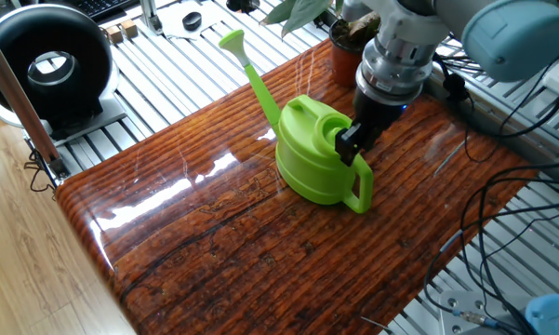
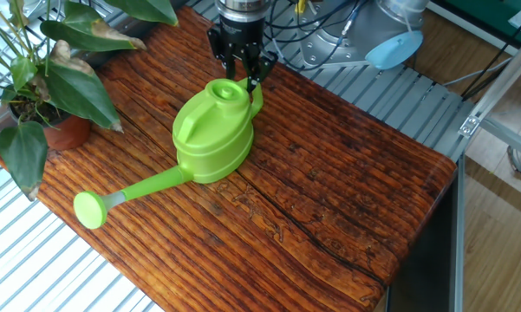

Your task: Water the plant

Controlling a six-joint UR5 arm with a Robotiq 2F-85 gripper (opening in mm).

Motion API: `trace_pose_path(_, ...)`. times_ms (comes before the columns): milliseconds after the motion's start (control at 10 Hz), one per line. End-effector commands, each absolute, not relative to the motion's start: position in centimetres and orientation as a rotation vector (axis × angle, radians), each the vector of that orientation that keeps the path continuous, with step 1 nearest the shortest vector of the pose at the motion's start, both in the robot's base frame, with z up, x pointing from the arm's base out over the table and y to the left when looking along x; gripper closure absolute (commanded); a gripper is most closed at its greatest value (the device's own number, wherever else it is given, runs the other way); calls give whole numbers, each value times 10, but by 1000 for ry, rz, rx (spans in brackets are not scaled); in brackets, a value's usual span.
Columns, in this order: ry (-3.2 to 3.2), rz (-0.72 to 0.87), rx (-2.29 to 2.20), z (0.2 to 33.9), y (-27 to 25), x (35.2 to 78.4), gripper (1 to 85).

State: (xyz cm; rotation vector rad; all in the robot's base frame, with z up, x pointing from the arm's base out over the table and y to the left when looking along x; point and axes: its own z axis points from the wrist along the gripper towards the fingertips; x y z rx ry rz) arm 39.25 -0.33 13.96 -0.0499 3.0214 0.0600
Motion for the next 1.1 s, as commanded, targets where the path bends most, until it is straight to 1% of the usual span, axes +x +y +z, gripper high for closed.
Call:
trace_pose_path(0, 3004, 121, -34, 134, 10, 396, 390)
trace_pose_path(200, 2989, 131, -39, 117, 7, 400, 390)
trace_pose_path(500, 2985, 115, -6, 104, 0, 401, 397)
trace_pose_path(800, 2963, 148, 43, 109, 9, 407, 463)
trace_pose_path(900, 2959, 156, 65, 110, 11, 409, 560)
trace_pose_path(1000, 2961, 159, 101, 110, 11, 408, 697)
